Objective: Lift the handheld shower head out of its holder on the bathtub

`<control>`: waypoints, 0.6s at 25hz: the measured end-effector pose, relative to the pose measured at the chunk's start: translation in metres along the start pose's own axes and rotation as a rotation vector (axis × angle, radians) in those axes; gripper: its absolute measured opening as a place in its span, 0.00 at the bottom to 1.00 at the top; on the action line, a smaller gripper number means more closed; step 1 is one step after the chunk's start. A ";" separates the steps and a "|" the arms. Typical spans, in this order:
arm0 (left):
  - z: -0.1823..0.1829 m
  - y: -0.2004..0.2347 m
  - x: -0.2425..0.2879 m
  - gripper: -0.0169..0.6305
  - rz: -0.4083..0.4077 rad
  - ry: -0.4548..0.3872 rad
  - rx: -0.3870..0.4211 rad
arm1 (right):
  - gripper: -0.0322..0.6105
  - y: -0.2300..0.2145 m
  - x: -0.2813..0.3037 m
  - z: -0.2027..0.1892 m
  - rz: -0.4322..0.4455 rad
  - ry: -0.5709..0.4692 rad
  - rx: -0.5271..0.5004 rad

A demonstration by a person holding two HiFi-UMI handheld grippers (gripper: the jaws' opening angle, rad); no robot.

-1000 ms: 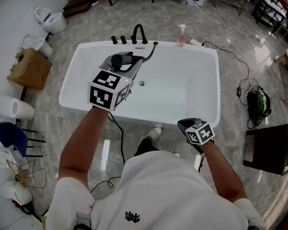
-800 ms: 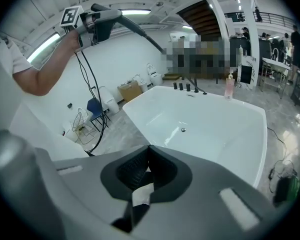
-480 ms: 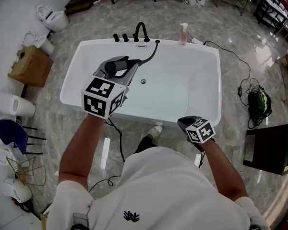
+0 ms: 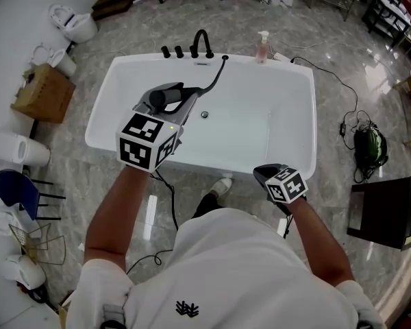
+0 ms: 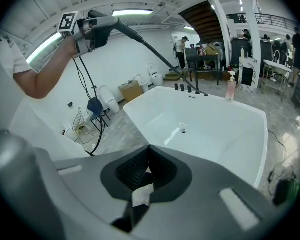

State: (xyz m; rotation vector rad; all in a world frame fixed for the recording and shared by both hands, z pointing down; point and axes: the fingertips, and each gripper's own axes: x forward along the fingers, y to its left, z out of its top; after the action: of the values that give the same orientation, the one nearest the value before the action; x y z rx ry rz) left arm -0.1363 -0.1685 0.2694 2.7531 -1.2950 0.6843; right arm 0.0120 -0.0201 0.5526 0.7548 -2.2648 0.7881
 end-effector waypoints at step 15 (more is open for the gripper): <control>0.004 -0.001 -0.002 0.24 -0.013 0.001 0.008 | 0.07 0.003 0.003 0.002 0.007 0.002 0.005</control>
State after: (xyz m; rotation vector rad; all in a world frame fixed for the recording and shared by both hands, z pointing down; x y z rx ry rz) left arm -0.1350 -0.1671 0.2656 2.7644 -1.2755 0.6910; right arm 0.0076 -0.0202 0.5521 0.7491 -2.2655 0.7980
